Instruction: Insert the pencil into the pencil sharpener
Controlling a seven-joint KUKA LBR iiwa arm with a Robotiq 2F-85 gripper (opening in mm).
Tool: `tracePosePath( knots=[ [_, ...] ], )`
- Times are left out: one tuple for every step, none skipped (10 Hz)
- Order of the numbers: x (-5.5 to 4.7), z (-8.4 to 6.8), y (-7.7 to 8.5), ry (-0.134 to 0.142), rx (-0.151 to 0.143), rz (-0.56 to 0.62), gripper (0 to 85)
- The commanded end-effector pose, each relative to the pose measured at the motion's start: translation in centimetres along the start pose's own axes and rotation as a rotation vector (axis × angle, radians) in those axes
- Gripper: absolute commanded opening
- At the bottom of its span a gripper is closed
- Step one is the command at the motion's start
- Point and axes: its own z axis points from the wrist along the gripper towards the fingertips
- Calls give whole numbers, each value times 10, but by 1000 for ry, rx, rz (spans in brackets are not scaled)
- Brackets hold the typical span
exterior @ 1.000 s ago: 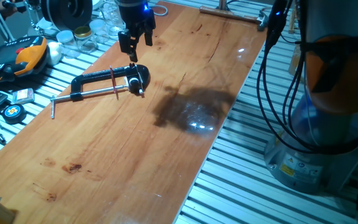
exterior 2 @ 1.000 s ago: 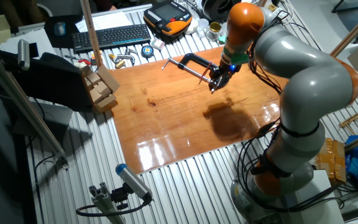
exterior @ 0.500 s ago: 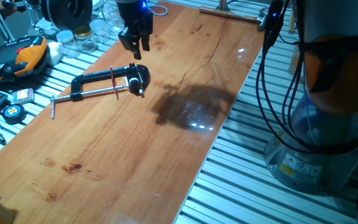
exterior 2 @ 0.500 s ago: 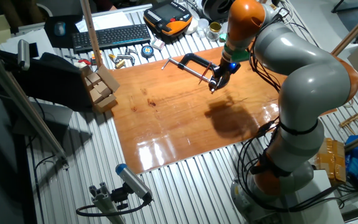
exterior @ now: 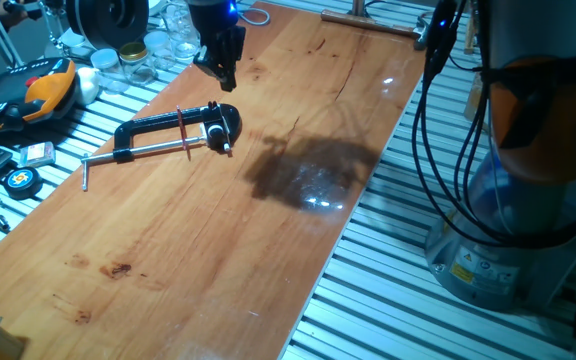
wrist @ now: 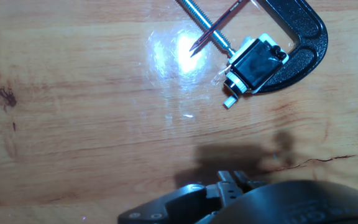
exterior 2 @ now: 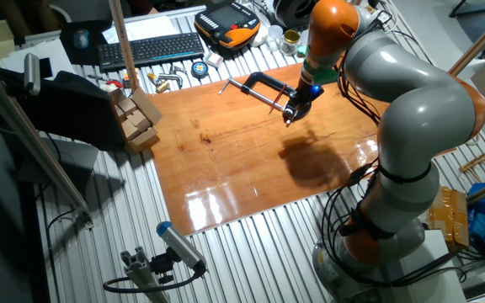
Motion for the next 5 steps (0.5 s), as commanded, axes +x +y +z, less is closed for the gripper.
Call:
tracePosePath(
  knots=[
    [0, 0, 0, -2, 1, 1, 0],
    [-1, 2, 0, -3, 1, 3, 0],
    [-1, 3, 0, -7, 3, 6, 0],
    [-2, 5, 0, -10, 3, 9, 0],
    [-4, 10, -1, -14, -1, 10, 0]
  ],
)
